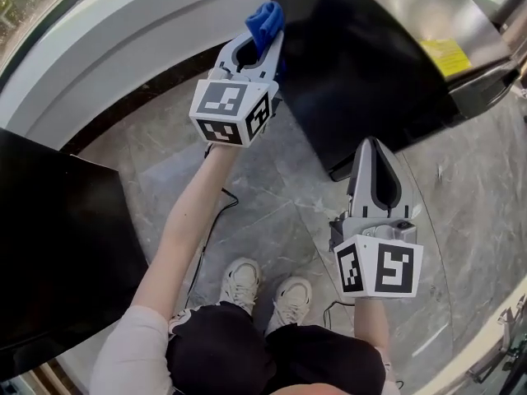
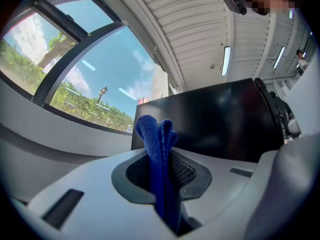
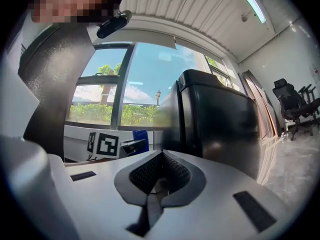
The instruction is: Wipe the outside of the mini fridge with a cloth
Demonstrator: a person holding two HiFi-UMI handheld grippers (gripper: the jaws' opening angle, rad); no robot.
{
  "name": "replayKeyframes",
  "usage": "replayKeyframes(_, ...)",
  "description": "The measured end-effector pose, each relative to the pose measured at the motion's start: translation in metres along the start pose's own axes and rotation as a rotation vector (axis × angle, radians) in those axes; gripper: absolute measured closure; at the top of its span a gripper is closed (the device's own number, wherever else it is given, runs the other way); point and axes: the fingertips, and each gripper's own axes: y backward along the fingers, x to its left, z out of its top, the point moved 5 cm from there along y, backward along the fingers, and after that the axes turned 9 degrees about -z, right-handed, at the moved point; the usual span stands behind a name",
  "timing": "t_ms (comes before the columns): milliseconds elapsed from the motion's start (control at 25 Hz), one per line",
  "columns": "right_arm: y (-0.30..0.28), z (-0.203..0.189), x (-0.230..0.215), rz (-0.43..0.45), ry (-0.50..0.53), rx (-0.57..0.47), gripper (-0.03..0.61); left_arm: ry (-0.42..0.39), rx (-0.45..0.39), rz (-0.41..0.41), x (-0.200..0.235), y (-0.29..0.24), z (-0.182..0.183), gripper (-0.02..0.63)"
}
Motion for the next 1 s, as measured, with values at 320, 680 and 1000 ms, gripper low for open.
replayKeyframes(320, -0.033, -0.03, 0.014, 0.069, 0.024, 0.052, 0.568, -0.038, 0.068, 0.065, 0.048, -0.031, -0.037, 0.556)
replayKeyframes(680, -0.051, -0.056, 0.015, 0.096, 0.004, 0.109, 0.568, 0.005, 0.137, 0.098, 0.083, -0.056, -0.078, 0.556)
replayKeyframes(1000, -0.061, -0.061, 0.021, 0.115, -0.006, 0.119, 0.568, 0.004, 0.108, 0.057, 0.084, -0.067, -0.078, 0.555)
